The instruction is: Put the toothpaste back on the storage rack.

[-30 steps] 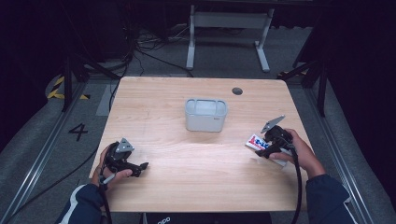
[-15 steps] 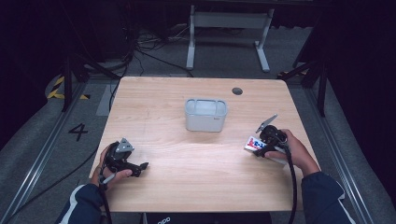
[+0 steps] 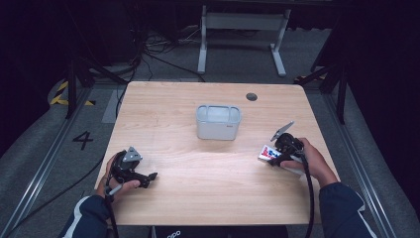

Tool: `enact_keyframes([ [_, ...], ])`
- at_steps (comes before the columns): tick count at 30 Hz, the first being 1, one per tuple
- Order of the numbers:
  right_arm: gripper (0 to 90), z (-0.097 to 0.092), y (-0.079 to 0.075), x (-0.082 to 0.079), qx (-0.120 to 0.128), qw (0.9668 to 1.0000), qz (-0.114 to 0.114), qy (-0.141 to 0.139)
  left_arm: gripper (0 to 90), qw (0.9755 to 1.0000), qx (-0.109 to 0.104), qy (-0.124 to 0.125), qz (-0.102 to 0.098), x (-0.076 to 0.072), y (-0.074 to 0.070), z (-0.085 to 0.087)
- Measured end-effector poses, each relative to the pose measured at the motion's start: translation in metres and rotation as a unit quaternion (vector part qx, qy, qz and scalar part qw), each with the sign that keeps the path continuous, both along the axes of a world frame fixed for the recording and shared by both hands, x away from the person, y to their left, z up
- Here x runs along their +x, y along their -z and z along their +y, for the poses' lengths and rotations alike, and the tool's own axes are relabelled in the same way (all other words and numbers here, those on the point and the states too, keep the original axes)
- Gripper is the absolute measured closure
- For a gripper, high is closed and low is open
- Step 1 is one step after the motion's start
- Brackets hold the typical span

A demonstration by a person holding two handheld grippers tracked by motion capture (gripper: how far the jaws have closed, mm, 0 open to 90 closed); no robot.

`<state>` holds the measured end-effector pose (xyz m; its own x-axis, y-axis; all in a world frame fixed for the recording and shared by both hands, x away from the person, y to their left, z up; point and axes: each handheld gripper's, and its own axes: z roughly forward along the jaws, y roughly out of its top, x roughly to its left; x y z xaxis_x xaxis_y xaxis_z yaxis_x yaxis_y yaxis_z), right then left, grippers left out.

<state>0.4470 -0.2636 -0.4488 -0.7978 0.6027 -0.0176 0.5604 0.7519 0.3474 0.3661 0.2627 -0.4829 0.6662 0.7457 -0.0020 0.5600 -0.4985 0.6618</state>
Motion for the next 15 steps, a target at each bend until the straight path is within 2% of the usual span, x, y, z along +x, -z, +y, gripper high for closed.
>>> enact_keyframes([
  [6,54.1,0.0039,-0.0023,-0.0039,-0.016,0.9997,-0.016,-0.011,0.5,1.0000,0.000,0.000,0.000,0.0000,0.0000,0.0000],
  [11,61.0,-0.0009,-0.0052,-0.0052,0.003,0.9997,-0.023,-0.007,0.5,1.0000,0.001,0.001,-0.001,0.0002,-0.0001,0.0002],
  [15,62.5,-0.0046,-0.0077,-0.0068,0.016,0.9995,-0.028,-0.002,0.5,1.0000,0.001,0.001,0.000,0.0002,-0.0001,0.0002],
])
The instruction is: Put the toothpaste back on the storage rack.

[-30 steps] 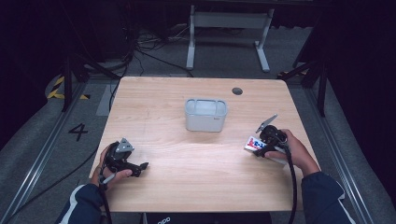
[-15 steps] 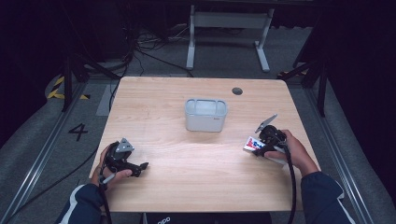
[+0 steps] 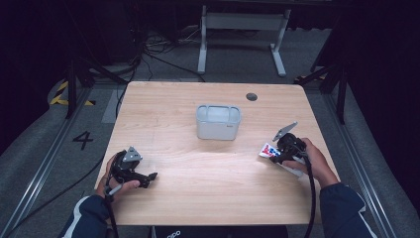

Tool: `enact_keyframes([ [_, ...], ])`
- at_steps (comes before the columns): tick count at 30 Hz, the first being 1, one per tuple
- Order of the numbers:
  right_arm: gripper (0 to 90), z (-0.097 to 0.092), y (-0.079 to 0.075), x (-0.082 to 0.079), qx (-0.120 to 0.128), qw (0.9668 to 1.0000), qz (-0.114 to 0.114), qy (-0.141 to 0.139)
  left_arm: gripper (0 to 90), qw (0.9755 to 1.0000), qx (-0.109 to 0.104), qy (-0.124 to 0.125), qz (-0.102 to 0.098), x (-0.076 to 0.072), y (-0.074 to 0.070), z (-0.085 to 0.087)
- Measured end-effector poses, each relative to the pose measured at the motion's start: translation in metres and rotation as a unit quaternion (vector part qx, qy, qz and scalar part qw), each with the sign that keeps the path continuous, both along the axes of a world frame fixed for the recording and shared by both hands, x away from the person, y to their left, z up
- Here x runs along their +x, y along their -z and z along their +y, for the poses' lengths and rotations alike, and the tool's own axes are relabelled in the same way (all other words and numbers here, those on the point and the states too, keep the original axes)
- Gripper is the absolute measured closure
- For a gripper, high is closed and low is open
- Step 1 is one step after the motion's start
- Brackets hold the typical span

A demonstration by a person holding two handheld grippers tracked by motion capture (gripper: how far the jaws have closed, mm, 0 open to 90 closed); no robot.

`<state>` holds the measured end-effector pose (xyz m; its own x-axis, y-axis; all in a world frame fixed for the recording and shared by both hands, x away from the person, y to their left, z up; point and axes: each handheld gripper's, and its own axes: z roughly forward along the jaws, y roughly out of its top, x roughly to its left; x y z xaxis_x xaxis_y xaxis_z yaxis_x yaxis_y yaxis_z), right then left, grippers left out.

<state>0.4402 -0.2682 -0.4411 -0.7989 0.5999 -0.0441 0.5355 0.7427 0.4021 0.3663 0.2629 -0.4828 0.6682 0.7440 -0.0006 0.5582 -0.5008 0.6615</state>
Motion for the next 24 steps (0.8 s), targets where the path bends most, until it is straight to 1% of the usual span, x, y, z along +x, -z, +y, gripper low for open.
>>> enact_keyframes([
  [1,63.0,-0.002,-0.004,-0.002,0.011,0.9999,-0.006,0.001,0.5,1.0000,0.000,0.000,0.000,0.000,0.000,0.000],
  [3,63.4,-0.003,-0.007,-0.004,0.023,0.9997,-0.014,-0.002,0.5,1.0000,0.001,0.000,-0.001,0.000,0.000,0.000],
  [5,63.5,-0.004,-0.009,-0.006,0.029,0.9995,-0.015,-0.003,0.5,1.0000,0.001,0.000,-0.001,0.000,0.000,0.000],
  [7,63.7,-0.006,-0.013,-0.009,0.038,0.9989,-0.027,-0.003,0.5,1.0000,0.000,0.000,0.000,0.000,0.000,0.000],
  [8,63.8,-0.007,-0.014,-0.010,0.041,0.9988,-0.028,-0.003,0.5,1.0000,-0.001,0.000,0.001,0.000,0.000,0.000],
  [10,64.0,-0.009,-0.017,-0.011,0.050,0.9981,-0.037,-0.003,0.5,1.0000,-0.001,0.000,0.001,0.000,0.000,0.000],
  [15,64.2,-0.017,-0.024,-0.015,0.073,0.9961,-0.050,0.001,0.5,1.0000,-0.001,0.000,0.001,0.000,0.000,0.000],
  [17,64.3,-0.019,-0.028,-0.017,0.081,0.9948,-0.062,0.004,0.5,1.0000,-0.001,0.000,0.001,0.000,0.000,0.000],
  [20,64.4,-0.024,-0.033,-0.019,0.096,0.9928,-0.071,0.008,0.5,1.0000,0.000,0.000,0.000,0.000,0.000,0.000],
  [24,64.4,-0.030,-0.042,-0.024,0.119,0.9880,-0.096,0.017,0.5,1.0000,0.000,0.002,0.000,0.000,0.000,0.000],
])
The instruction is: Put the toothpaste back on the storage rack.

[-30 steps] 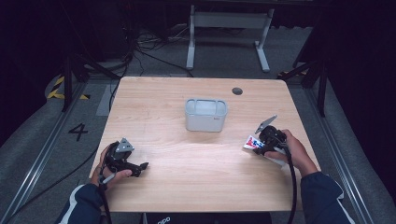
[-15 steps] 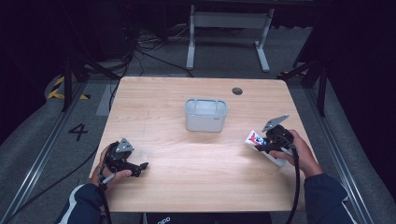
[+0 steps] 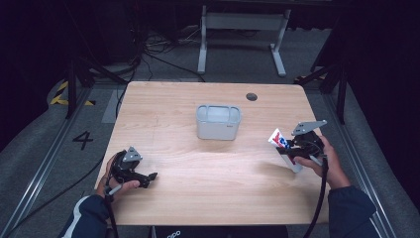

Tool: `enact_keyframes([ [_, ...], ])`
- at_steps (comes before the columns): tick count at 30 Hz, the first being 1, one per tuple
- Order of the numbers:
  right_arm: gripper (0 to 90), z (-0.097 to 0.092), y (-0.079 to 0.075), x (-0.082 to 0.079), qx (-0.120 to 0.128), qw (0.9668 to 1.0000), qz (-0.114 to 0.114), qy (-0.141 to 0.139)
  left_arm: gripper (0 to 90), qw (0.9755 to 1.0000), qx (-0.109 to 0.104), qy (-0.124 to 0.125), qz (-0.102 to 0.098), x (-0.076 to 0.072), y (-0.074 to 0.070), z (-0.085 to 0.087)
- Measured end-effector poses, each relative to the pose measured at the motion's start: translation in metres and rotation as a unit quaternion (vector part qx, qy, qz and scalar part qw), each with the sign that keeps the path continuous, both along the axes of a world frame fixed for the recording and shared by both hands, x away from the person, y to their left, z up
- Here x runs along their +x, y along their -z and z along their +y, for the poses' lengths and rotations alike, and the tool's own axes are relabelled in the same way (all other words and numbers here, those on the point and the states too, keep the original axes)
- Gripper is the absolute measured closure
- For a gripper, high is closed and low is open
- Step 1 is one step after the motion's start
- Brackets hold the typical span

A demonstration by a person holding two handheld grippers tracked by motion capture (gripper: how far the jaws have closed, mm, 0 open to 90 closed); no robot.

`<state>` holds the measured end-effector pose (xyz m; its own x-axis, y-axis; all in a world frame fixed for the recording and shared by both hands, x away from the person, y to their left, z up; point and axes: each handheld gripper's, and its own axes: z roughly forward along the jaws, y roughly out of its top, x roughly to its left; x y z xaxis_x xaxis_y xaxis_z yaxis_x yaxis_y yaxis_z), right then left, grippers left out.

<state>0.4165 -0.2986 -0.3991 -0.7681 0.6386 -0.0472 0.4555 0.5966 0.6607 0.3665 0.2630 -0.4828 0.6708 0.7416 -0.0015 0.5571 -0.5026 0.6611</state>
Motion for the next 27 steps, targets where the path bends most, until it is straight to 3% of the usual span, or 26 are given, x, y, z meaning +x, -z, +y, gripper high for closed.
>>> enact_keyframes([
  [2,64.5,-0.003,-0.005,-0.003,0.022,0.9997,-0.011,0.006,0.5,1.0000,0.000,-0.002,0.000,0.000,0.000,0.000],
  [12,64.5,-0.006,-0.021,-0.012,0.063,0.9959,-0.062,0.021,0.5,1.0000,-0.001,0.000,0.000,0.000,0.000,0.000],
  [27,64.3,0.005,-0.036,-0.020,0.095,0.9894,-0.108,0.019,0.5,1.0000,-0.001,0.000,0.000,0.000,0.000,0.000],
])
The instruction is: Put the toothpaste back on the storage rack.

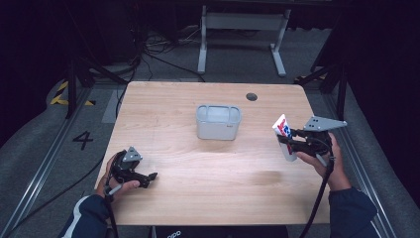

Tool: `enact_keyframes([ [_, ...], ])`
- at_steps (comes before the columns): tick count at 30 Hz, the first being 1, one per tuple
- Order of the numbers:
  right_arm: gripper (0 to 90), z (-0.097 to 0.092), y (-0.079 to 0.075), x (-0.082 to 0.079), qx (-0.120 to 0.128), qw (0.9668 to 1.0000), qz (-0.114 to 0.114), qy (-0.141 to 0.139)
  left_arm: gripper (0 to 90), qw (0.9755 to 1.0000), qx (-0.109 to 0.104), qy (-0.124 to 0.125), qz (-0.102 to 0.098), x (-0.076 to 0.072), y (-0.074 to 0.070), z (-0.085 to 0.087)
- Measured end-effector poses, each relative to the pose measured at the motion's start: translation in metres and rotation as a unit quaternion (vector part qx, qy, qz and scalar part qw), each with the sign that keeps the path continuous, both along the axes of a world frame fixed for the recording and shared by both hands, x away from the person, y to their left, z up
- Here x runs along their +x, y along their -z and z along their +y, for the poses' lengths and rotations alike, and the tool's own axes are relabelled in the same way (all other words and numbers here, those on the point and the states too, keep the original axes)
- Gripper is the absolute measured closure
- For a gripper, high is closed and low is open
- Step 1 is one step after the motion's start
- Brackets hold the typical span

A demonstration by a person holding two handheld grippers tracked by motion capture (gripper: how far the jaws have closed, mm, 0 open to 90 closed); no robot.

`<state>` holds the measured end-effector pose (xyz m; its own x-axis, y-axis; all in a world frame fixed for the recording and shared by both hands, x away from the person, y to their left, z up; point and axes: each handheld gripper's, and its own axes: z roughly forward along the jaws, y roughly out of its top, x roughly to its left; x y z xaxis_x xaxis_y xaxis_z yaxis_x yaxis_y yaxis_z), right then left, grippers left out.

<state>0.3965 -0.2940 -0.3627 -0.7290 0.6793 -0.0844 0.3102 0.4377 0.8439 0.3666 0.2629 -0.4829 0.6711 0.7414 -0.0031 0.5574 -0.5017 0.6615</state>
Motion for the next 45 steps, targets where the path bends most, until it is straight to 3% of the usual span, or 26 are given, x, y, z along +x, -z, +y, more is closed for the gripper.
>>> enact_keyframes([
  [27,64.2,0.028,-0.023,0.013,0.041,0.9983,-0.040,-0.014,0.5,1.0000,0.000,0.000,0.000,0.000,0.000,0.000],
  [45,64.3,0.050,-0.041,0.027,0.044,0.9972,-0.054,-0.028,0.5,1.0000,0.000,0.000,0.000,0.000,0.000,0.000],
])
